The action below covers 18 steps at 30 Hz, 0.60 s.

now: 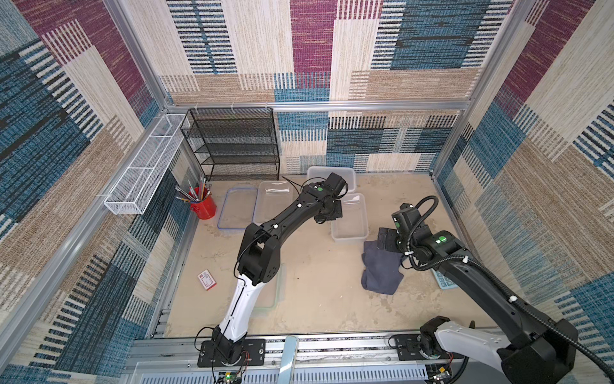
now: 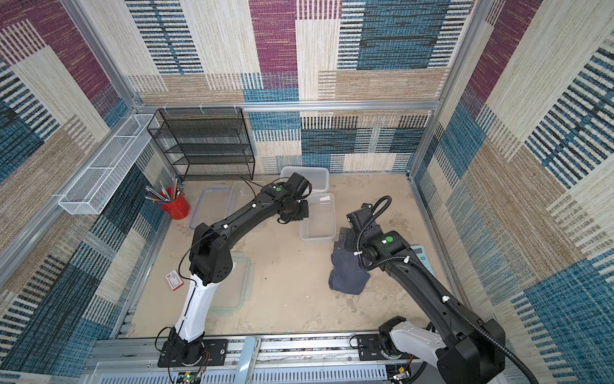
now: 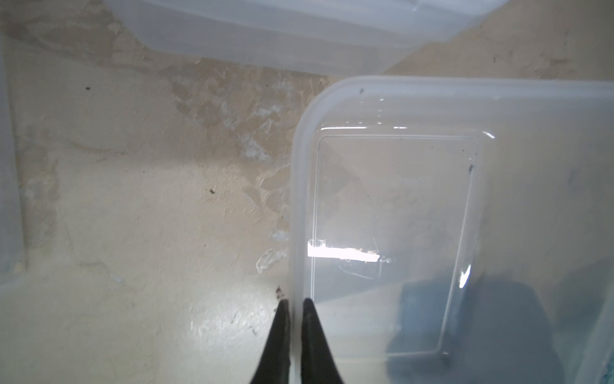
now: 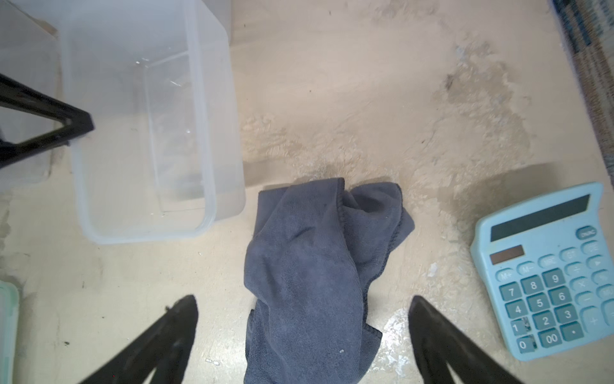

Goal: Wipe the insides of the lunch boxes
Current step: Place the cleaning item at the center of the board.

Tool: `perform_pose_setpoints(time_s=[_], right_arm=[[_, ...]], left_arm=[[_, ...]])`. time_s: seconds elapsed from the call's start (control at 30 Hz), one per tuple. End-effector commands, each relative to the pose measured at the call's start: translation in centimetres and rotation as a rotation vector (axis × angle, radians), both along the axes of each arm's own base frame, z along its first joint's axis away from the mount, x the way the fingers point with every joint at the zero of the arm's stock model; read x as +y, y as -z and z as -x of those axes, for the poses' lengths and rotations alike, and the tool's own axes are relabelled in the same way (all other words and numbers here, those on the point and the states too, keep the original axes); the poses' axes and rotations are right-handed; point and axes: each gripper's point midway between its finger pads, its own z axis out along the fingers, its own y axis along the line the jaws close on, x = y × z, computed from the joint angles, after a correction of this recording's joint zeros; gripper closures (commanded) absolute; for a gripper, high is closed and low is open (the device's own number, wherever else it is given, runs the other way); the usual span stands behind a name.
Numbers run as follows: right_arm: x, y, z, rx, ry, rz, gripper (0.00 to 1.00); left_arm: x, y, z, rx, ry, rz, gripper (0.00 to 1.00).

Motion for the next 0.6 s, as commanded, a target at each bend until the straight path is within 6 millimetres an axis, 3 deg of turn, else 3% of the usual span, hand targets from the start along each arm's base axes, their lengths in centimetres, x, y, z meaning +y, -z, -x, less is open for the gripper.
perform_pose_setpoints(time_s=[0.0, 0.3, 0.57], right_arm=[[-0.9, -1.3, 0.5, -0.019, 0.024, 0.016, 0.01], [-0.5, -2.4, 1.2, -0.055, 0.002, -0.029, 0.01], [-0.8, -2.6, 2.0, -0.068, 0.014, -0.061, 0.01]], left_arm=[[-1.4, 0.0, -1.1, 0.003, -0.044, 0.054, 1.00], [-7.6, 0.4, -4.5, -0.053, -0.004, 0.216, 1.00], [-11.0, 2.2, -4.5, -0.041, 0.026, 0.330, 1.00]])
